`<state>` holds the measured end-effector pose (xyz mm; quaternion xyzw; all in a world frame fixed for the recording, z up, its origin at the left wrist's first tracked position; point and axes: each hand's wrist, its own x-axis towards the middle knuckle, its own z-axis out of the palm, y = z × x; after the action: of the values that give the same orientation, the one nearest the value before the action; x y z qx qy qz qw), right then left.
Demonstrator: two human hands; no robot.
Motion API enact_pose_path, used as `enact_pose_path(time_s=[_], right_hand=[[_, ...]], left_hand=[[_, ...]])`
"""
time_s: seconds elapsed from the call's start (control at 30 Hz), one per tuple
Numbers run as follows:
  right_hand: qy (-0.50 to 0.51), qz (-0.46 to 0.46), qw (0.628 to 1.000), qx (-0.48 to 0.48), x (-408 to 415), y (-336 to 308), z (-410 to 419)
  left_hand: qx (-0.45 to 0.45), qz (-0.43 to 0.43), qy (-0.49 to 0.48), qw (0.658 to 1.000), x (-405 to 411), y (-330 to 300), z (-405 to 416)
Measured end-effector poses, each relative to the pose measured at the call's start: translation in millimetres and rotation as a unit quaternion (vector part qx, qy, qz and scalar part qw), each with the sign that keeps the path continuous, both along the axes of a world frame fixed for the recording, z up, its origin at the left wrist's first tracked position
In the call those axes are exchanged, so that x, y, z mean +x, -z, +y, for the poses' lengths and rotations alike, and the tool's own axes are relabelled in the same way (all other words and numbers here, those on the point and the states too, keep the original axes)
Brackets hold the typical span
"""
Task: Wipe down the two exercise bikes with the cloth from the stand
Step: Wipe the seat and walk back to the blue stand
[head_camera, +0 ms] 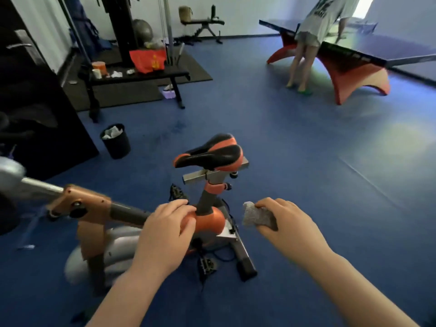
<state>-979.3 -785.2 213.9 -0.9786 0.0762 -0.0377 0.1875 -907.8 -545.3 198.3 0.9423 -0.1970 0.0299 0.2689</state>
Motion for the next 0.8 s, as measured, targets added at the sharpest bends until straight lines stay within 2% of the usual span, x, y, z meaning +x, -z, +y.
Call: enact_pose_path(time_s=[0.17,0.37,0.8], right_hand=[[0.001,0.017,0.999,-0.029,5,6,-95],[-0.037,0.042,0.998,0.001,56,8,-168],[-0.105,0.048,0.993,0.015,236,3,-272]], left_hand=[[-0.001,0.011,-0.011,1.000,6,14,-89],[0.009,0.027,-0.038,0.999,31,22,-159],[0.000,-0.001,-0.113,0.994,199,17,-262]])
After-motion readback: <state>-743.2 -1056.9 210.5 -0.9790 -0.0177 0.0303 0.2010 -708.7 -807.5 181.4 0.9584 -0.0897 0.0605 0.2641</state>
